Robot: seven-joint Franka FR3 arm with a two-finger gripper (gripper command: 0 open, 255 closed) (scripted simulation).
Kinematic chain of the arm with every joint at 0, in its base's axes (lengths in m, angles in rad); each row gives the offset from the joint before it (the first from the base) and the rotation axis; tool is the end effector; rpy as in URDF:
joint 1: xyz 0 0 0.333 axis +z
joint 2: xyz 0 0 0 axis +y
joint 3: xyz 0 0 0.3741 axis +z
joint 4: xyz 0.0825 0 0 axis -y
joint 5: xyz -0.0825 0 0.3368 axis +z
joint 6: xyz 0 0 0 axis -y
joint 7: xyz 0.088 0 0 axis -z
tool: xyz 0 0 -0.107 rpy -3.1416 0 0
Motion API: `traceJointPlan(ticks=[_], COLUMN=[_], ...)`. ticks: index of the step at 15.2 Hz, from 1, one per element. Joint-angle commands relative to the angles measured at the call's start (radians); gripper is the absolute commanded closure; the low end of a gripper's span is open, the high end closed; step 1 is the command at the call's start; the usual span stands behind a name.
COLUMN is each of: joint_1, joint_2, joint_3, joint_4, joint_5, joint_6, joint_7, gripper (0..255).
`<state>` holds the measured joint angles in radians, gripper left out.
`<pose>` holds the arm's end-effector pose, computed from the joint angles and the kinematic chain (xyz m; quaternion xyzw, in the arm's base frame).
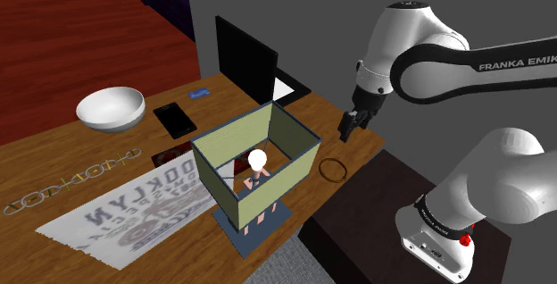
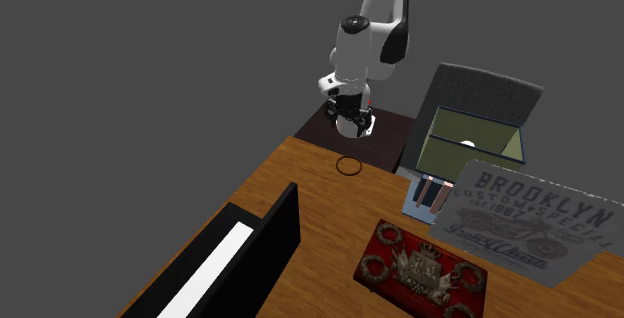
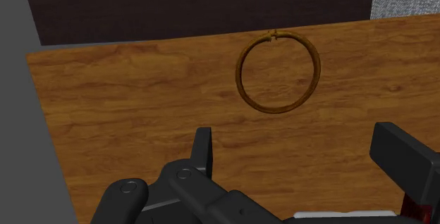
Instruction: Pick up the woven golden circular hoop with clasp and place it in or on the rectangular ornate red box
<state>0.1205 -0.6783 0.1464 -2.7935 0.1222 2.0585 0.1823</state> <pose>0.2321 0.0741 0.4583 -0.9995 0.0054 0.0304 0.0010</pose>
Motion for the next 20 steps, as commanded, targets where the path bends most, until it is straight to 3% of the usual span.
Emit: traceJointPlan(ticks=[1, 9, 17, 20], joint_1=[0.016, 0.078, 0.068, 0.068], joint_2=[0.045, 0.333, 0.481, 0.481], joint_3=[0.026, 0.153, 0.176, 0.176], joint_4=[-0.031, -0.079, -0.101, -0.101], joint_5=[0.021, 0.094, 0.082, 0.082], joint_6=[0.079, 0.417, 0.586, 0.586], joint_7=[0.024, 0.146, 0.163, 0.163], gripper=[0, 0, 0, 0])
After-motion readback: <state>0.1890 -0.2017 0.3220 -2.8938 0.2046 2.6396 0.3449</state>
